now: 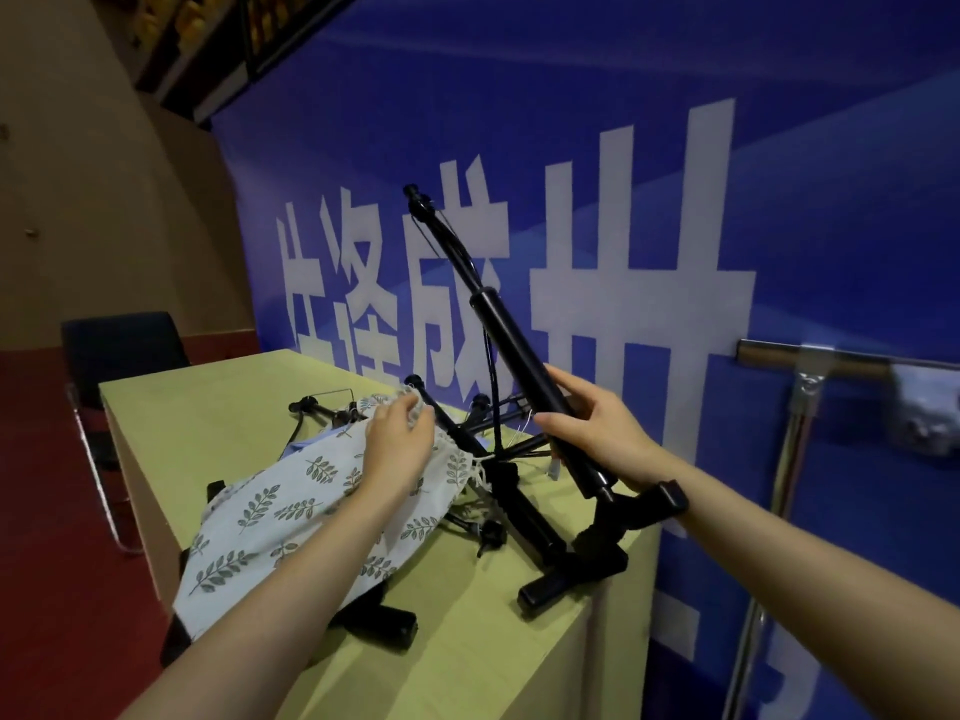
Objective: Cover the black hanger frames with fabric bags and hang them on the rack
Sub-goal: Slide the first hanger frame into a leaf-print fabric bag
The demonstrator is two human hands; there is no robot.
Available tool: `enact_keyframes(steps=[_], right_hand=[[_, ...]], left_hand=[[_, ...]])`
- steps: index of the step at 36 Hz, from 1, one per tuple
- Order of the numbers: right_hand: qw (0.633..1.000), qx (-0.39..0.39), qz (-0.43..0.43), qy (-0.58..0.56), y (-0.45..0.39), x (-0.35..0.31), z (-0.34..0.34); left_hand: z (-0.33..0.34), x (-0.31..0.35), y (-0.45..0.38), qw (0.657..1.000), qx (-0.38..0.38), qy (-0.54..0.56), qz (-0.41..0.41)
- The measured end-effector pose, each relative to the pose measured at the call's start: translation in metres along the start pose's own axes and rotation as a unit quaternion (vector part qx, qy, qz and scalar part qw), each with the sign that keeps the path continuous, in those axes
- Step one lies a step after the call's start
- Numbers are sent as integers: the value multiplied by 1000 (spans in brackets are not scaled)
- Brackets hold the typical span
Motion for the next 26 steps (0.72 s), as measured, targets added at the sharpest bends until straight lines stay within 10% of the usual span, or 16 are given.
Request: enact_keyframes(steps=[18,26], right_hand=[[996,62,-53,21,-7,-22,-71],[996,12,-57,62,33,0,-66]], left_hand=[[-3,39,-10,987,58,148,-13],[56,101,20,906,-130,381,-127]])
Point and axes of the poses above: each hand's wrist, its own y-axis away from the middle knuckle, its own z-axis out of the palm, x = y × z, the point moved 8 cm from there along -y, towards the middle knuckle, and after that the axes turned 7 degrees about x, right-handed, at the moved point
